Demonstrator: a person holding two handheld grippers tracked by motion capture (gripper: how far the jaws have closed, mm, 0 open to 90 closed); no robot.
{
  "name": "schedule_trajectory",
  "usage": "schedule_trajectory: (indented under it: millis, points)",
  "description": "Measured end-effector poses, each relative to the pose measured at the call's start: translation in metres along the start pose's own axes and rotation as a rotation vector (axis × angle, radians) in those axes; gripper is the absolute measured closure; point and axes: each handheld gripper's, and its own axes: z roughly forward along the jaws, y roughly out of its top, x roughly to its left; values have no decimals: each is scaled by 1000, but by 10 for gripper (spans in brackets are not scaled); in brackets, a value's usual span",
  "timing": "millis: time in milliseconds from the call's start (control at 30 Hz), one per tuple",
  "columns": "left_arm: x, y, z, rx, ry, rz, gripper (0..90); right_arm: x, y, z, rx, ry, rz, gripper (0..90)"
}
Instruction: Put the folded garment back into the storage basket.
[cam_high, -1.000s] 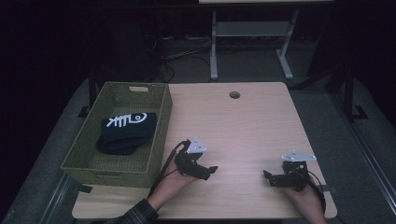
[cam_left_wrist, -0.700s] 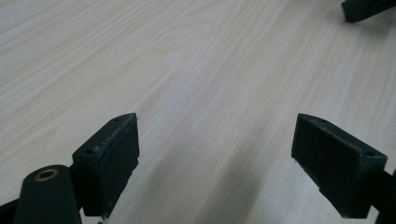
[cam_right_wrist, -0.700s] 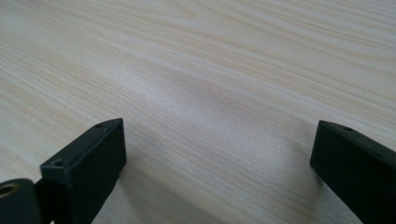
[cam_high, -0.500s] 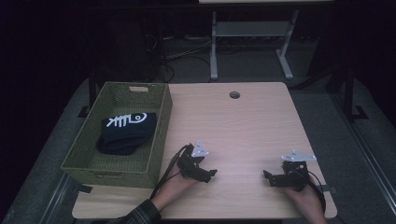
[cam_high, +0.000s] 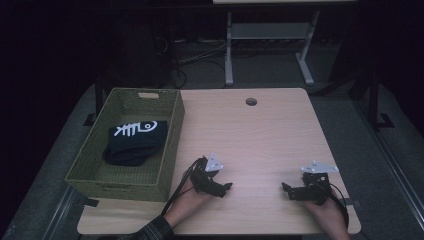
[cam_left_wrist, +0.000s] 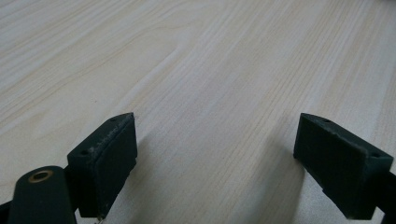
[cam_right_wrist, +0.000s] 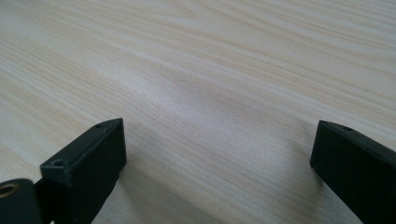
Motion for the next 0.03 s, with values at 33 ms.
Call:
schedule_trajectory:
  millis: [33]
  points:
    - [0,0,0,0,0,0,128,0,0,0,0,0,0,32]
